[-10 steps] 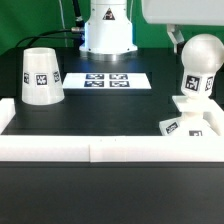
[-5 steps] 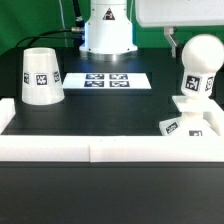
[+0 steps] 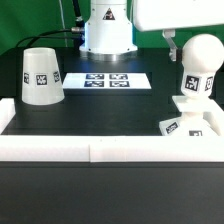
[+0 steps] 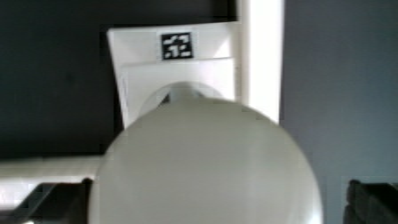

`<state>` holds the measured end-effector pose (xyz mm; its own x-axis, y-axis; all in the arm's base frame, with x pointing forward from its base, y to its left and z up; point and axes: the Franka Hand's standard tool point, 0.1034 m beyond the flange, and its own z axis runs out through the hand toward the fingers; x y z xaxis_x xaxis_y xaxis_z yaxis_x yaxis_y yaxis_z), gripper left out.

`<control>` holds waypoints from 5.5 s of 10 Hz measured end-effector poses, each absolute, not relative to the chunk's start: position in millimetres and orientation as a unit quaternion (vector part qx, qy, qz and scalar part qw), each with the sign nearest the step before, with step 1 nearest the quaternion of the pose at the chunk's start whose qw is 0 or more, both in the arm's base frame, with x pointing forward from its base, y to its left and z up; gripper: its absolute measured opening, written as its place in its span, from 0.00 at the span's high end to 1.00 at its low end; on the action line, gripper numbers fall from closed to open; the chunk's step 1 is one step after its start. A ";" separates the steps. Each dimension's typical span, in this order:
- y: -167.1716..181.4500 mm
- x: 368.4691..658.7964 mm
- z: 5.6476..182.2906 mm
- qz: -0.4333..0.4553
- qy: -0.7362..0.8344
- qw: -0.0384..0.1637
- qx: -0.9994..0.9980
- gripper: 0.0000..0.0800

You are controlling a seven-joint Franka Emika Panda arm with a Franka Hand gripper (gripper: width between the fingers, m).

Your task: Assemble lamp

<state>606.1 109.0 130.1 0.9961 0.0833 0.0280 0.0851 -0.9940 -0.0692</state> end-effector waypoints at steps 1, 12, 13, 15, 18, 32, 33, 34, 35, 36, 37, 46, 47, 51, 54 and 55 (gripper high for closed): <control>107.9 607.7 129.9 -0.015 -0.104 0.028 -0.994 0.13; 103.6 607.6 125.5 -0.022 -0.381 0.014 -0.924 0.28; 103.6 607.6 125.5 -0.022 -0.379 0.014 -0.925 0.28; 103.4 607.6 125.5 -0.022 -0.367 0.014 -0.930 0.28; 99.9 609.0 124.9 -0.030 -0.208 0.027 -0.977 0.28; 97.8 608.0 122.1 0.010 0.395 0.047 -0.917 0.28; 98.5 607.6 122.0 0.016 0.429 0.049 -0.902 0.28; 98.7 607.6 122.0 0.017 0.434 0.049 -0.899 0.28; 98.5 607.8 122.0 0.016 0.424 0.050 -0.904 0.20; 96.4 610.3 122.7 0.007 0.382 0.053 -0.923 0.14; 95.6 610.5 122.8 0.006 0.368 0.053 -0.928 0.14; 98.3 610.5 123.3 -0.015 -0.023 0.044 -0.999 0.13; 99.0 610.4 123.3 -0.017 -0.069 0.043 -0.997 0.13; 101.1 609.0 120.8 -0.021 -0.227 0.033 -0.973 0.13; 98.6 609.1 120.0 -0.022 -0.326 0.024 -0.945 0.13; 97.8 609.2 120.0 -0.022 -0.354 0.022 -0.935 0.13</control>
Offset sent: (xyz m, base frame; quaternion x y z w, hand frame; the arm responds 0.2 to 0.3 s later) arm 0.0006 -0.0062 -0.0012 -0.0124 -0.0082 -0.2316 0.9727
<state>609.2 97.8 120.0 0.7487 0.6605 0.0564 0.6624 -0.7488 -0.0249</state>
